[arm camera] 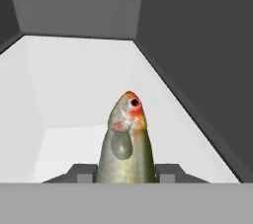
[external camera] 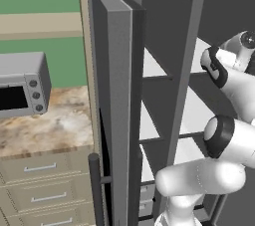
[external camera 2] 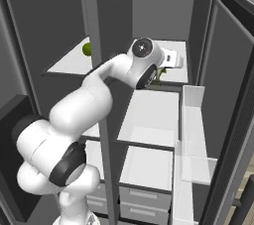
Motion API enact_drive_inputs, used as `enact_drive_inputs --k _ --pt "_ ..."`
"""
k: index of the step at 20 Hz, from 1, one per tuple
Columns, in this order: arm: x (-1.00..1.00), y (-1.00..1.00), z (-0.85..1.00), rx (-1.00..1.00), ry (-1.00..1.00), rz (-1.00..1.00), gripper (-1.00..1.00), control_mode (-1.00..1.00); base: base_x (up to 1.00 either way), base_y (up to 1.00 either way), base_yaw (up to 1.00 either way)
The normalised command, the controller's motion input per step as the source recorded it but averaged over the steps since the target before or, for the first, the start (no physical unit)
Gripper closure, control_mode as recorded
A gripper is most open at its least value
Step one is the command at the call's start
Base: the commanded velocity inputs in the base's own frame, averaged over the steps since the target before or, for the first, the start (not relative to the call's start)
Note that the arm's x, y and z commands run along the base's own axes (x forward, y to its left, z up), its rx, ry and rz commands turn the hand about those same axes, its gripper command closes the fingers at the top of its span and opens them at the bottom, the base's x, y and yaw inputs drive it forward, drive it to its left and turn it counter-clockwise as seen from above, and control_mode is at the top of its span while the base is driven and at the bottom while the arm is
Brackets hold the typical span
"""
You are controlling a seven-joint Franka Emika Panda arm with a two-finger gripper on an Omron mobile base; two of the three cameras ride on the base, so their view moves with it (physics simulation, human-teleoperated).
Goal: Pick up the frozen fish from the freezer, place it on any shelf in the fridge, and close the fridge and freezer doors when done.
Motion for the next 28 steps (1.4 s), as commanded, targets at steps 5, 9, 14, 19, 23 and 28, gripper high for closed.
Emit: enact_drive_inputs --k 5,9,14,19,23,28 --pt "0.48 -0.11 -0.03 0.00 0.00 0.00 -1.00 -1.00 0.00 0.00 0.00" --pt "-0.01 0.00 0.00 0.00 0.00 0.00 -1.00 -1.00 0.00 0.00 0.00" --pt "-0.51 0.21 0.27 0.00 -0.05 -0.01 -1.00 -1.00 0.00 0.00 0.00" --pt "-1.00 0.76 0.07 0.00 0.00 -0.04 -1.00 -1.00 0.00 0.00 0.00" --pt "-1.00 0.98 -0.04 0.03 0.10 -0.11 -1.00 -1.00 0.00 0.00 0.00" --pt "-1.00 0.84 -0.40 0.10 0.24 -0.13 -1.00 -1.00 0.00 0.00 0.00"
